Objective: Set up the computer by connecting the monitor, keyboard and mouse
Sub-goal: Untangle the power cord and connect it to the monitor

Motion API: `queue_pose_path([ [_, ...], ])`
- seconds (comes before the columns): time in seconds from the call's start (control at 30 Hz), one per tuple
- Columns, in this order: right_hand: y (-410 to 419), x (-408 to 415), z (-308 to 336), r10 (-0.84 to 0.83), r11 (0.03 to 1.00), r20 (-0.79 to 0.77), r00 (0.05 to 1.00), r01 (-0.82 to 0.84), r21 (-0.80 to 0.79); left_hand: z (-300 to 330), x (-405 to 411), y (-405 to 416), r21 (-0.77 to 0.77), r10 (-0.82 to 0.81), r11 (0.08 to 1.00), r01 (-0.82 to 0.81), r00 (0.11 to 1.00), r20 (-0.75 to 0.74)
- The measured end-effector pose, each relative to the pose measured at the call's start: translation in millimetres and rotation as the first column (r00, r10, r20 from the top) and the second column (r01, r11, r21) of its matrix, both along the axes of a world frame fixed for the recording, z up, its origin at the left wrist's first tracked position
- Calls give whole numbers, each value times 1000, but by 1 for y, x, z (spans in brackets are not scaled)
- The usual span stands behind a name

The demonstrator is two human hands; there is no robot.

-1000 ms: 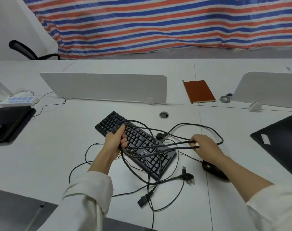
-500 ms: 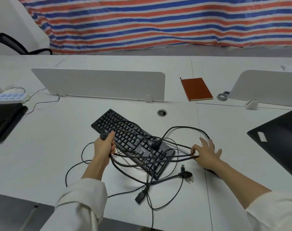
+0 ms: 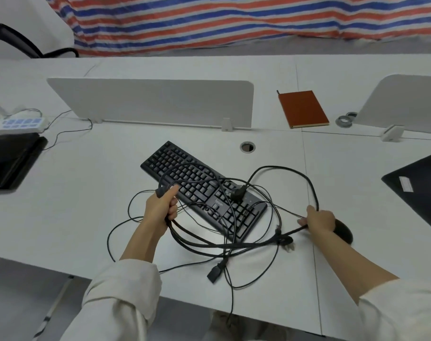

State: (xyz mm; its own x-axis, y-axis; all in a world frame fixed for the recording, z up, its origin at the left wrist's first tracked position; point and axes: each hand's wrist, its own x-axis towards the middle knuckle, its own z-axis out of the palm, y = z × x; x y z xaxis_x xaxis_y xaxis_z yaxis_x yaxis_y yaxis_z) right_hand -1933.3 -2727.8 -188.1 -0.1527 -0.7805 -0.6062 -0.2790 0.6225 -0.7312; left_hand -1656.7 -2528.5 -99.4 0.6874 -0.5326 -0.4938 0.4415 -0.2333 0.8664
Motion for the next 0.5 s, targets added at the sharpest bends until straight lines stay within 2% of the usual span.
queue_pose_path([
  [0.13,4,13,-6,-8,972,234,972,-48,232,-3,1,5,39,-43,998,46,996,-82],
  [0.23,12,22,-10,93,949,284,954,-171,263,-5,-1,9,50,-44,997,51,991,-129],
  [0.3,13,30,-7,158,960,224,962,-203,195,-5,-2,9,30,-42,998,48,984,-173],
  [0.4,12,45,11,235,971,177,956,-238,-5,-1,-5,4,-29,-55,998,50,968,-243],
  [0.47,12,54,34,385,918,113,916,-366,-154,6,-6,-4,-78,-62,996,41,955,-290],
  [0.5,13,58,49,490,854,38,871,-471,-222,10,-8,-9,-101,-60,994,29,945,-321],
])
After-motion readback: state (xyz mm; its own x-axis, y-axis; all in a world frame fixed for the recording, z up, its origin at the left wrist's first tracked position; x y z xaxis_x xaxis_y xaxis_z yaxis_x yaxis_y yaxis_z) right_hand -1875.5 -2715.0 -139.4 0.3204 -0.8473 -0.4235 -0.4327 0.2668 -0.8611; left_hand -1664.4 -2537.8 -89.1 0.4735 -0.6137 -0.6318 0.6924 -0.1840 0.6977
